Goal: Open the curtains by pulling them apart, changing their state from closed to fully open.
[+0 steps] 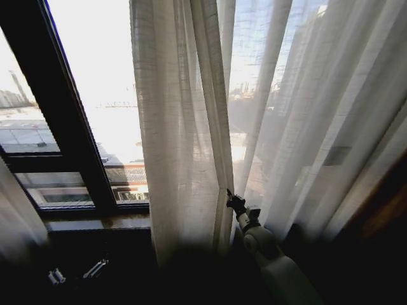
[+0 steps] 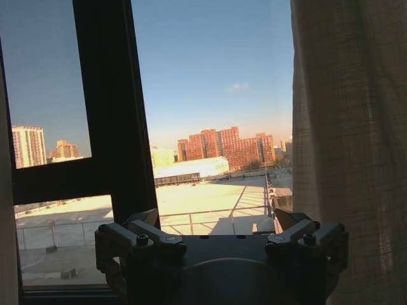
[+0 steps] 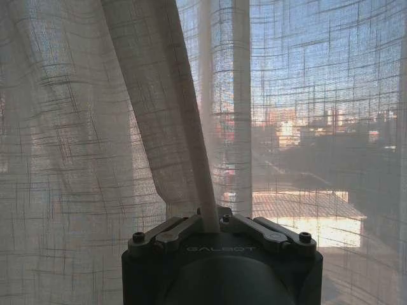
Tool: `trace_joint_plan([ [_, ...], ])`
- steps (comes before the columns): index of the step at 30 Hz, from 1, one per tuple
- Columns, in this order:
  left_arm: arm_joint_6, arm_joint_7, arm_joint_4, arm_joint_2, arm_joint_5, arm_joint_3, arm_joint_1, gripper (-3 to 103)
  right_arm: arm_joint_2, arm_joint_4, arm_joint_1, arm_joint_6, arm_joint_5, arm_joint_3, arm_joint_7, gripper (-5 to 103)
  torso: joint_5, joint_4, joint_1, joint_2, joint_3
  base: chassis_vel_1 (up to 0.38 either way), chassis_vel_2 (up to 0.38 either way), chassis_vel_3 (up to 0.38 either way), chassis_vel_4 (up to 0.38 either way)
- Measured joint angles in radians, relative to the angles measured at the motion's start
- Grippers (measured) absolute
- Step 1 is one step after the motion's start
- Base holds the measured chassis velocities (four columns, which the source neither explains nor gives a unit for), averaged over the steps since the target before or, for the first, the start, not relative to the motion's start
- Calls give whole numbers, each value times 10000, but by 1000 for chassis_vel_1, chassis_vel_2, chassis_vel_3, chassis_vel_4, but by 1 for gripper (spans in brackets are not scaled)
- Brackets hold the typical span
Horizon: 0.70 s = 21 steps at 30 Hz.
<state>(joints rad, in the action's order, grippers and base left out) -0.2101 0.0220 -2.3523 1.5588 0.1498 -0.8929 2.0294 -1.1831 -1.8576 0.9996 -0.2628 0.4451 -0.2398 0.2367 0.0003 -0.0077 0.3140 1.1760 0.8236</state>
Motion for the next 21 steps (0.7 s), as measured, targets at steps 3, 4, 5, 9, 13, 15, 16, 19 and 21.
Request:
trace_joint_plan([
  [3,-3,-2,0,33,-63,47,-5,100,23,-5,7,0,0,-9,-3,0,-1,1,-1,1,-1,-364,-363,354,351],
  [4,-3,-2,0,33,-63,47,-5,100,23,-5,7,0,0,-9,-3,0,-1,1,-1,1,-1,-364,-370,340,383],
  [5,-3,-2,0,42,-77,53,-8,100,28,-8,7,3,1,-11,-6,0,-5,1,-1,0,-1,-335,-380,340,383],
  [9,-7,-9,-12,65,-110,58,-9,100,32,-12,-4,5,2,-16,-8,0,4,-1,-1,0,0,-344,-373,341,355],
  [13,-16,-20,-25,79,-123,56,1,100,31,-11,-5,5,4,-18,-10,0,-4,2,1,0,0,-373,-336,379,360],
  [15,-18,-19,-42,87,-129,51,4,100,31,-11,-2,6,5,-21,-12,0,-4,2,0,0,0,-360,-341,379,354],
  [16,-18,-19,-47,99,-138,51,3,100,31,-11,9,9,4,-28,-13,0,-3,1,0,0,0,-333,-341,337,345],
  [19,-19,-19,-66,117,-164,52,-2,100,33,-24,28,17,4,-36,-19,0,3,2,1,0,0,-304,-341,333,356],
  [21,-19,-19,-74,151,-209,77,-8,100,55,-46,68,23,4,-53,-29,0,1,0,0,0,0,-363,-362,351,380],
])
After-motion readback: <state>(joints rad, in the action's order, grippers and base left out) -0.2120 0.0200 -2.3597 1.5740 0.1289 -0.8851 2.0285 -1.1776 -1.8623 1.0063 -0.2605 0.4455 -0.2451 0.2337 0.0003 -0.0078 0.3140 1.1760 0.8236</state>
